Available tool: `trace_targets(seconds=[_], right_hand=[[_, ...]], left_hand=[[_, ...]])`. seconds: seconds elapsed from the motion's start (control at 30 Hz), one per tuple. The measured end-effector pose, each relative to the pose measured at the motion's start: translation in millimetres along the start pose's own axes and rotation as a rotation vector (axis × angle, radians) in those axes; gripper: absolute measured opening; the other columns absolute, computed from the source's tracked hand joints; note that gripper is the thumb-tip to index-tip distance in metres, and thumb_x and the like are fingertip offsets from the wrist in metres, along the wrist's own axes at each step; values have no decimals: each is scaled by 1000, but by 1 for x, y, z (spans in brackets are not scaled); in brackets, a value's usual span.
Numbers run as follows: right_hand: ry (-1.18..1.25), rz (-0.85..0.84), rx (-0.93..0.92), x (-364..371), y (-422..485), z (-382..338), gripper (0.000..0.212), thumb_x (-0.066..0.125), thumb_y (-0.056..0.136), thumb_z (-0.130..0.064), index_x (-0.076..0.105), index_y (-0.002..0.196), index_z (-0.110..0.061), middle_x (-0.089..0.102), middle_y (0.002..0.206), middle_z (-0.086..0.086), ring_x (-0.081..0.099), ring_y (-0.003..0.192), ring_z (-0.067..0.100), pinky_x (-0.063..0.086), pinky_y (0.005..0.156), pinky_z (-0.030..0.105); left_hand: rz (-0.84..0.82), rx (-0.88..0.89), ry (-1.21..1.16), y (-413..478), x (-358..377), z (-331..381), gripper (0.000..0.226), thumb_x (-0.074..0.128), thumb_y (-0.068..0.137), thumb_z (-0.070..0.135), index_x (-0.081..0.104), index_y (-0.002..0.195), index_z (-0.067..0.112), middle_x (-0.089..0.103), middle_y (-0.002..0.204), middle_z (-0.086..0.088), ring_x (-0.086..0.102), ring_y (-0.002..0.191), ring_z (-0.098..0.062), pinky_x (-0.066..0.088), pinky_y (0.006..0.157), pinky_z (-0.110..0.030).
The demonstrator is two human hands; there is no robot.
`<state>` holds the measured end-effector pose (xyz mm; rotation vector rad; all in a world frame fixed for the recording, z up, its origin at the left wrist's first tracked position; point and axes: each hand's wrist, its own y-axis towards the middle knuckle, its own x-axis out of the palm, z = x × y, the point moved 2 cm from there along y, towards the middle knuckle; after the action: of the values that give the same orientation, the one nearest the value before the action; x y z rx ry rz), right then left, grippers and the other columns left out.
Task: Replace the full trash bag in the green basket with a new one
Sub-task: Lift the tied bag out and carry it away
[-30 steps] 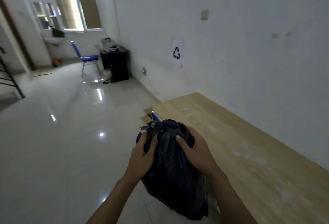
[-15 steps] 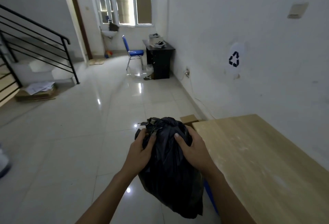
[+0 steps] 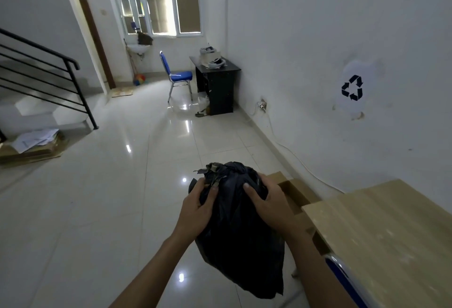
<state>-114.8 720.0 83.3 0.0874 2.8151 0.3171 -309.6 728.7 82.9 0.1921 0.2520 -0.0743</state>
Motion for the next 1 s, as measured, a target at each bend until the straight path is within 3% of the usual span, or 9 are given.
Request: trace_targets(seconds=[0.27, 0.53, 0.63, 0.7, 0.77, 0.83, 0.9, 1.0], right_hand=[[-29, 59, 27, 21, 140, 27, 33, 62, 95, -44, 62, 125, -29, 69, 115, -18, 64, 109, 1, 55, 96, 34], [-80, 163, 86, -3, 285, 78, 35, 61, 94, -49, 62, 123, -29, 68, 113, -18, 64, 107, -1, 52, 91, 25], [-177, 250, 123, -18, 335, 99, 36, 61, 93, -52, 62, 122, -32, 68, 112, -19, 63, 106, 1, 48, 90, 23], [-272, 321, 163, -28, 367, 116, 47, 57, 89, -65, 60, 125, -36, 66, 116, -17, 61, 110, 6, 48, 95, 29], [-369, 393, 256, -34, 391, 137, 70, 43, 78, -87, 55, 130, -41, 59, 131, -10, 54, 123, 15, 45, 104, 44], [-390, 451, 449, -39, 411, 153, 91, 32, 66, -100, 40, 140, -48, 35, 155, 1, 29, 145, 25, 30, 114, 57], [-382, 473, 640, -42, 421, 161, 102, 34, 61, -101, 23, 149, -50, 9, 165, 3, 3, 152, 31, 14, 118, 63], [-345, 492, 799, -46, 433, 182, 101, 43, 67, -95, 11, 153, -51, 4, 167, 3, 4, 152, 34, 10, 118, 63]], left_hand=[[-65, 25, -1, 152, -12, -36, 15, 47, 101, 37, 59, 110, 37, 70, 100, 14, 67, 92, 0, 52, 75, -19], [-149, 32, -4, 318, 27, -62, 15, 45, 102, 42, 58, 107, 35, 69, 97, 14, 66, 90, -3, 56, 78, -32], [-172, 17, -13, 374, 49, -72, 19, 44, 102, 45, 56, 105, 31, 67, 91, 9, 67, 87, -13, 57, 80, -45], [-191, 5, -20, 411, 63, -81, 18, 43, 102, 45, 54, 106, 31, 67, 92, 7, 66, 89, -16, 55, 83, -49], [-210, -9, -36, 444, 78, -89, 16, 43, 102, 42, 53, 108, 32, 67, 96, 8, 66, 92, -12, 55, 85, -46], [-228, -37, -64, 477, 94, -97, 15, 43, 103, 41, 53, 110, 32, 66, 98, 9, 66, 92, -10, 56, 86, -44], [-219, -80, -86, 509, 110, -109, 15, 43, 102, 43, 52, 109, 34, 66, 100, 9, 65, 93, -12, 56, 87, -46], [-268, -106, -113, 554, 137, -128, 14, 41, 103, 44, 52, 104, 35, 65, 98, 9, 65, 93, -15, 56, 86, -50]])
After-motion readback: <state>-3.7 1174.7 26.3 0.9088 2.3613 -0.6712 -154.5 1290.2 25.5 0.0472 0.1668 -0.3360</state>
